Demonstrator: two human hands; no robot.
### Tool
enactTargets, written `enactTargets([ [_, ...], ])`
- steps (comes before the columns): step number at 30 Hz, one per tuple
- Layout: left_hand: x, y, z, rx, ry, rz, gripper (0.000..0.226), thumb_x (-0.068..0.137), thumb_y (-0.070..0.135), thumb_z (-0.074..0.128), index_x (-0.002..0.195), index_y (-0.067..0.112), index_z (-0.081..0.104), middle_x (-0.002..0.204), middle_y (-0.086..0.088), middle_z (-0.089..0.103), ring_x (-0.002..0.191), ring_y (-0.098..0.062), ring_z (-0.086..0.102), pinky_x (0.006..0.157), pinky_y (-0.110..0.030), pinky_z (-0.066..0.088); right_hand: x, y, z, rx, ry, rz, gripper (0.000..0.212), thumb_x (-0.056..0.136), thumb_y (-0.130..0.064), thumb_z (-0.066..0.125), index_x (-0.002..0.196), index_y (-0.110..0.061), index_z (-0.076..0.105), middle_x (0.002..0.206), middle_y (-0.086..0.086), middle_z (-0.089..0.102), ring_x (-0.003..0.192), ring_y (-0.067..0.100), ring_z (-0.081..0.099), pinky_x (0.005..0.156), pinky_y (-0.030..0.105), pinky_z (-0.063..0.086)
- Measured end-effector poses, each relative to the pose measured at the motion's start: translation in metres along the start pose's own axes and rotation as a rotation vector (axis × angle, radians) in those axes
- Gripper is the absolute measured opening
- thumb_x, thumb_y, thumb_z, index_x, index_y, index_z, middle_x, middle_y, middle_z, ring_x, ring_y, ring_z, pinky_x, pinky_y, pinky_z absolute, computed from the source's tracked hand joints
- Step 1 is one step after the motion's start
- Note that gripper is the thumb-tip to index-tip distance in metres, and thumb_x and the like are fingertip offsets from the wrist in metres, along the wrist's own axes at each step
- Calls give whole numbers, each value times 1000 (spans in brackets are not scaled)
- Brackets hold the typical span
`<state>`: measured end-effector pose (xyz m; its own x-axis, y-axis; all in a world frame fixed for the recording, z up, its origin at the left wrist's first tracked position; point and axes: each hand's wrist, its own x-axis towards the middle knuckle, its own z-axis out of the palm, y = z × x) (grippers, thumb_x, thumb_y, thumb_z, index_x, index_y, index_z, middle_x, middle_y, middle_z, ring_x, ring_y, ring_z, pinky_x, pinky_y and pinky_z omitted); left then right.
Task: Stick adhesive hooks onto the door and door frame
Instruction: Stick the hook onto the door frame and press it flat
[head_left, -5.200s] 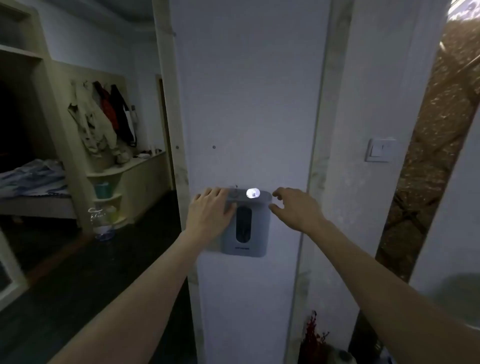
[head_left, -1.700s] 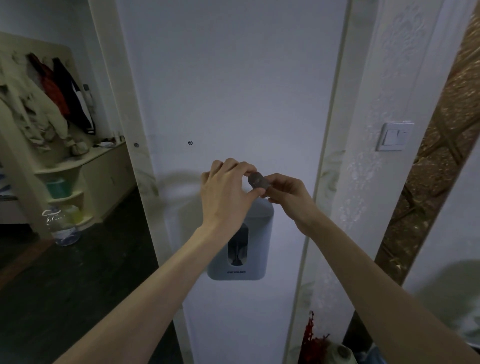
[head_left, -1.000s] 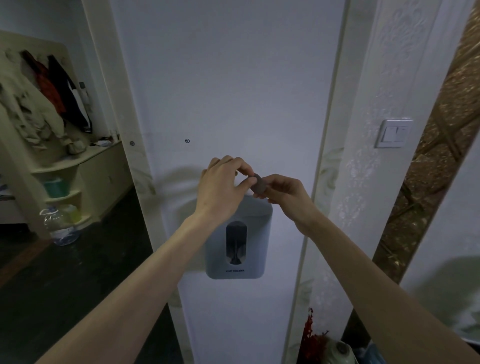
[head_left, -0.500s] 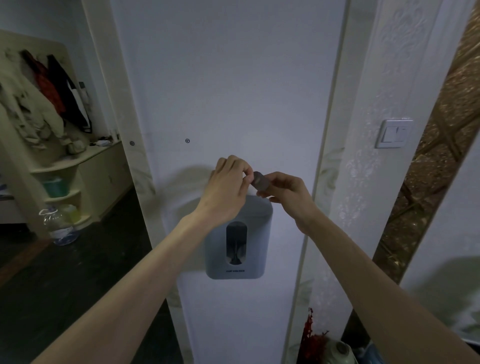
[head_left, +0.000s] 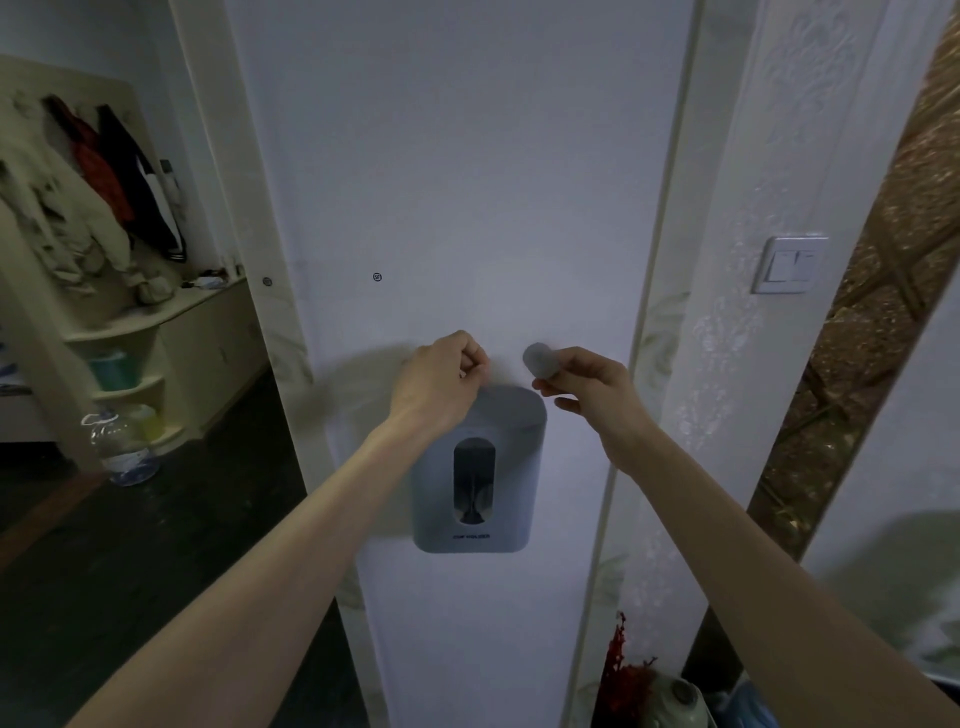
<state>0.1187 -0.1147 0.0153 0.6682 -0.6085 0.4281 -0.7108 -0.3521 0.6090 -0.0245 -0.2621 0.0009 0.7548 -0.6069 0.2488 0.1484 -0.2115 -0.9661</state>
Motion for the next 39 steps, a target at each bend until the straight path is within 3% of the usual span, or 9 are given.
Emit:
enactTargets([
  [3,0,0,4,183,5,19,8,98,20,62,99,24,69,95,8,78,94,-23,71,97,-40,51,-3,0,-2,-16,5,-7,25,97,0,61,92,-19,76,82,-2,79,82,15,70,83,30,53],
  [5,2,-1,7,265,0,37,10,98,19,61,102,24,69,100,6,79,102,-25,71,99,-41,48,-5,0,-4,-27,9,-9,21,98,-3,63,93,-18,76,83,-2,79,80,13,70,82,29,53],
  [10,4,-6,16,380,-14,84,13,100,20,57,105,23,69,105,4,78,110,-27,64,90,-38,40,-9,0,-7,-74,14,-24,18,99,-6,65,95,-18,77,82,-5,79,74,4,69,78,24,53],
  [21,-3,-23,27,491,59,151,10,97,20,58,99,17,67,103,-1,70,101,-28,60,77,-34,40,-18,-4,-12,-129,-9,-49,21,99,-7,64,94,-22,77,88,-1,80,80,10,68,73,17,53],
  [25,-2,-24,20,310,189,161,10,99,21,58,97,18,68,98,1,69,96,-28,61,77,-40,49,-19,-3,-11,-152,-2,-64,23,99,-5,63,95,-22,77,85,-5,80,78,8,68,73,17,53],
  [29,-4,-9,7,-48,227,-11,14,102,28,56,94,25,68,93,12,67,82,-21,64,72,-40,56,-17,-2,-6,-234,55,-121,22,99,-10,65,94,-26,79,87,-8,80,72,0,69,69,11,50],
  [33,-12,18,2,-206,39,-157,38,101,51,54,83,25,75,75,10,76,74,-17,68,73,-33,53,-12,-1,5,-361,147,-203,14,102,-28,67,98,-25,80,92,-10,80,82,8,73,75,20,57],
  [36,-21,34,7,-297,-65,-210,51,93,69,56,87,24,79,82,12,81,78,-15,76,83,-35,59,-12,0,15,-516,204,-318,18,103,-21,63,101,-24,81,93,-13,79,83,9,72,76,26,58],
  [39,-25,40,10,-421,-87,-222,46,91,64,67,96,20,80,91,9,82,85,-14,79,85,-30,59,-12,0,21,-665,276,-410,21,102,-18,60,101,-24,79,95,-9,78,84,15,70,74,36,59],
])
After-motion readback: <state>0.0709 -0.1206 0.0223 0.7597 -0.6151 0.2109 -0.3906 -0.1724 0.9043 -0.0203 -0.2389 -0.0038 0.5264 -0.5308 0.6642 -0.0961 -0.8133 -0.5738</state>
